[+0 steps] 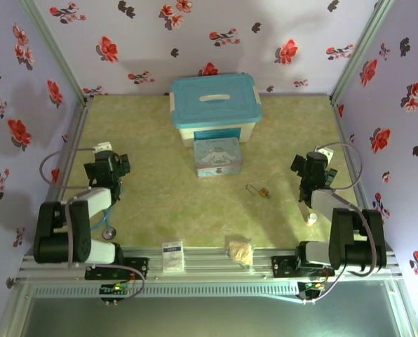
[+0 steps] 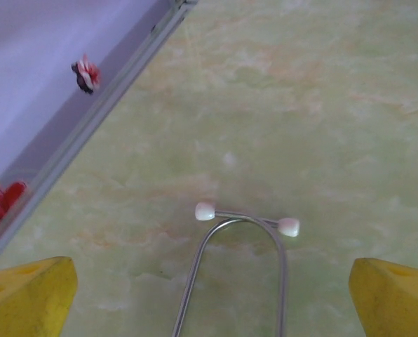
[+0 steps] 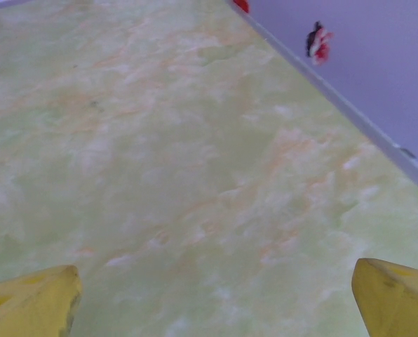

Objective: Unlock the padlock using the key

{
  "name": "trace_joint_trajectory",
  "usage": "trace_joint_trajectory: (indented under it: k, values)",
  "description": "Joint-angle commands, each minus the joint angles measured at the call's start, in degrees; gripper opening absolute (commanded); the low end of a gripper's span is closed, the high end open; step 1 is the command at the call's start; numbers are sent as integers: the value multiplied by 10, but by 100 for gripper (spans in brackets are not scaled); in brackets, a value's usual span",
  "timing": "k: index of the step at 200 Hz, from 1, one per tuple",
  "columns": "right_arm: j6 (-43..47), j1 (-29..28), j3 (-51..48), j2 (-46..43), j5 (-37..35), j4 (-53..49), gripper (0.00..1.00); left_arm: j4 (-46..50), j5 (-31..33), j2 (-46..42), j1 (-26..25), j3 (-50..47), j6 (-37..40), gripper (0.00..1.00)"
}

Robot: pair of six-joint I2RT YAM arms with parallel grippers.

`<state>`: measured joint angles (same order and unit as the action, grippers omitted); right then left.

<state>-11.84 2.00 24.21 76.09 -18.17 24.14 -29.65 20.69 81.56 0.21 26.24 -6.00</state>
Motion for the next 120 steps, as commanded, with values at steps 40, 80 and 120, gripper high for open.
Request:
trace_joint_trajectory:
  k: [40,80,120]
  values:
    - [45,-14,-30,99,77,250,99,-271,-104,72,6,-65,20,100]
    - [62,-20,-29,139,80,292,99,-235,-85,69,-2,-49,24,100]
    - [69,-21,-22,135,100,276,99,-236,-75,70,-8,-49,28,100]
